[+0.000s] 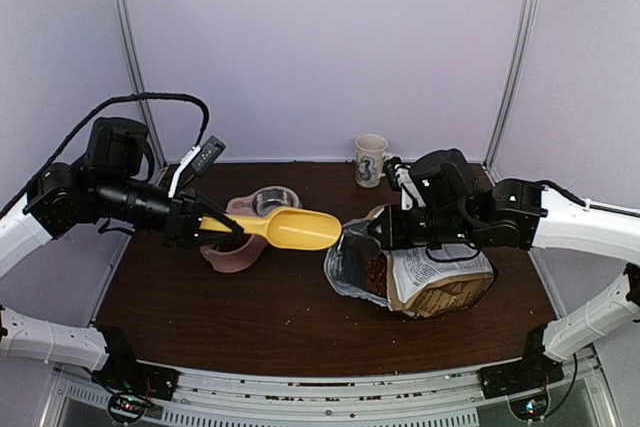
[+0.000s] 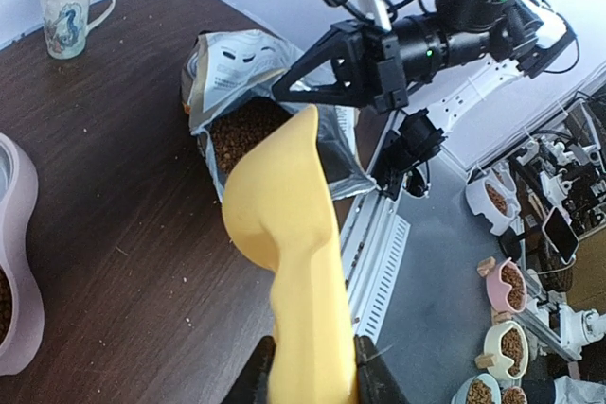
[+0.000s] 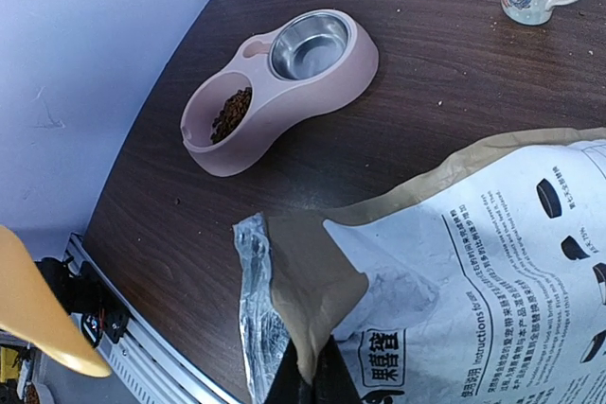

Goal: Serve the pet food

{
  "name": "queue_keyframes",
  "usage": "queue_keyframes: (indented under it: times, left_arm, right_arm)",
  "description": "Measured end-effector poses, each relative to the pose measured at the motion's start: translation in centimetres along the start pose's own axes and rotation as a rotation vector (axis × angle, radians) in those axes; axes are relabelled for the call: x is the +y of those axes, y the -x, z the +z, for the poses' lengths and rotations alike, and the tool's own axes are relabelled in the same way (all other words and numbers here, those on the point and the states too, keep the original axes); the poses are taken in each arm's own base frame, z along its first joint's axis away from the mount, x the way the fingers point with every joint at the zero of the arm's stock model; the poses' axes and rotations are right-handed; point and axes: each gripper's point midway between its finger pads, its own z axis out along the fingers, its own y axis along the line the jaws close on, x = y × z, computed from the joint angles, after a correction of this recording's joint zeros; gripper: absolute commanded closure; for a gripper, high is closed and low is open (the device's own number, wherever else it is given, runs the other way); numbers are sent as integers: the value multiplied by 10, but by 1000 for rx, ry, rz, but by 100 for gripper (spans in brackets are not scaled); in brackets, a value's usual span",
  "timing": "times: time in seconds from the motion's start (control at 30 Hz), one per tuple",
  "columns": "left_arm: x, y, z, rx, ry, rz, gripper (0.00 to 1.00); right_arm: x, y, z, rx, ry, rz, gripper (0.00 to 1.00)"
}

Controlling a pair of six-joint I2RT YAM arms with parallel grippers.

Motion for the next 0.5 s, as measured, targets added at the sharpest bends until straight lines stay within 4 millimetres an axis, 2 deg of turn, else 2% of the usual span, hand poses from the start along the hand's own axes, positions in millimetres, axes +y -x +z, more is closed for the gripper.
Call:
queue_keyframes:
  times: [0.3, 0.5]
  left_arm:
    - [29, -27, 39, 106, 104, -48, 100]
    - [56, -40, 87, 150, 195, -115, 100]
  right_arm:
    - [14, -3, 3, 22, 15, -20, 100]
    - [32, -12, 6, 47, 45, -47, 100]
